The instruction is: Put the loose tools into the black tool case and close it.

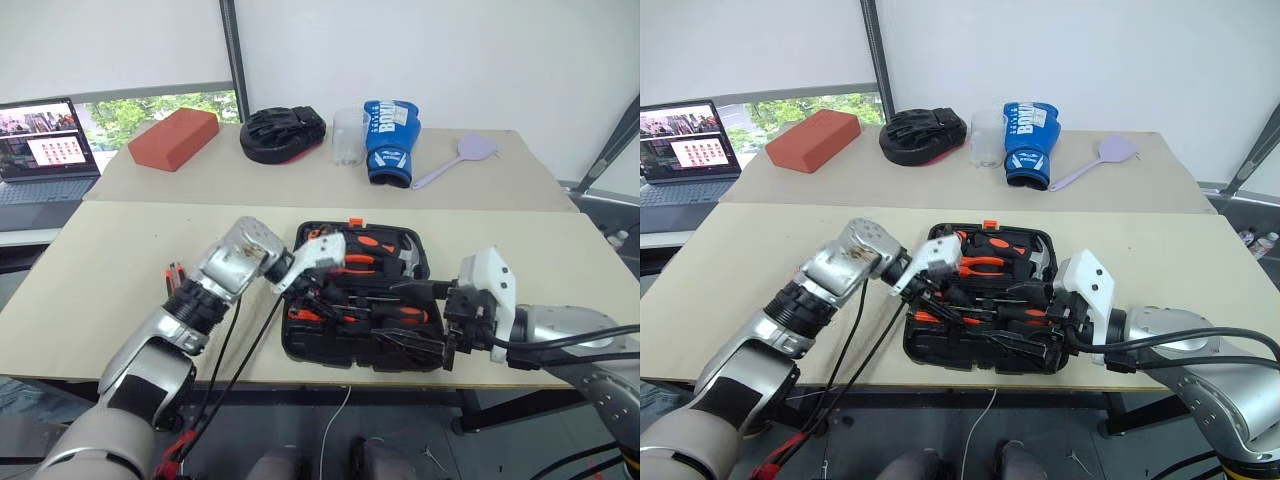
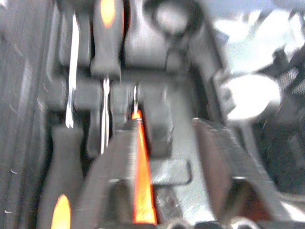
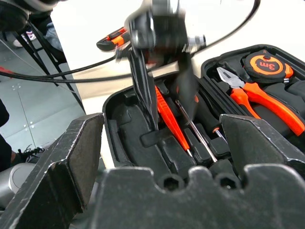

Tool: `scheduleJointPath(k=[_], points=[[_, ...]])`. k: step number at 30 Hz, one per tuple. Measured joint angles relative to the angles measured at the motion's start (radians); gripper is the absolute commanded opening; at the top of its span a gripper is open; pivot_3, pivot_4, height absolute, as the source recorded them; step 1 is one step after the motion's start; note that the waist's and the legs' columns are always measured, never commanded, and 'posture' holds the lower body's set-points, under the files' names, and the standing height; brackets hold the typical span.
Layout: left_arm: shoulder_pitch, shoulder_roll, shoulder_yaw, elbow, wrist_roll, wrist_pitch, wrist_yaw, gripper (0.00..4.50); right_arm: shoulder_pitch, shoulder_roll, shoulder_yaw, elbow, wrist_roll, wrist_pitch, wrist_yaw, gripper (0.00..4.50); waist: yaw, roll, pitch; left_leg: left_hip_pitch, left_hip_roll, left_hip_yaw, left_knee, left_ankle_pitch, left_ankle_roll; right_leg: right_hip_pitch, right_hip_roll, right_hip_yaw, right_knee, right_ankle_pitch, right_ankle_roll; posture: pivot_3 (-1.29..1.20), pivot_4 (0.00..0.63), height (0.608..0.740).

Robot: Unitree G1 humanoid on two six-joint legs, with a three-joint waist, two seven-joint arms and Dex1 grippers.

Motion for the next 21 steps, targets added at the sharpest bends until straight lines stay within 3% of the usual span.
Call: scheduleJointPath(k=[4, 8, 12, 21], points=[[0.004, 0.025, 0.099, 0.005, -0.051, 0.023, 0.031, 2.76, 0.001, 0.0, 0.0, 0.003, 0.0, 0.0, 0.003, 4.5, -0.001, 0.0, 0.0, 0.001, 0.0, 0.0, 0.0, 0.0, 0.0, 0.0, 0.0, 0.0, 0.0, 0.0, 0.0, 0.0, 0.15, 0.74], [0.03, 0.021, 0.153, 0.064, -0.062, 0.02, 0.099, 1.7, 0.001, 0.0, 0.0, 0.01, 0.0, 0.0, 0.011, 4.5, 0.003, 0.0, 0.0, 0.001, -0.001, 0.0, 0.0, 0.0, 0.0, 0.001, 0.0, 0.0, 0.0, 0.0, 0.0, 0.0, 0.15, 0.74], [0.087, -0.022, 0.161, 0.135, -0.064, -0.027, 0.133, 0.1, -0.002, 0.0, 0.005, 0.015, -0.002, 0.0, 0.018, 4.5, 0.003, 0.0, 0.0, 0.001, -0.001, 0.0, 0.0, 0.0, 0.0, 0.001, 0.0, -0.001, 0.0, 0.0, 0.0, 0.0, 0.15, 0.74], [0.183, -0.027, 0.137, 0.111, -0.066, -0.065, 0.134, 0.05, -0.002, -0.001, 0.007, 0.016, -0.002, 0.0, 0.022, 4.5, 0.0, 0.0, 0.0, 0.001, 0.0, 0.0, 0.0, 0.0, 0.0, 0.001, 0.0, 0.0, 0.0, 0.0, 0.0, 0.0, 0.15, 0.74]])
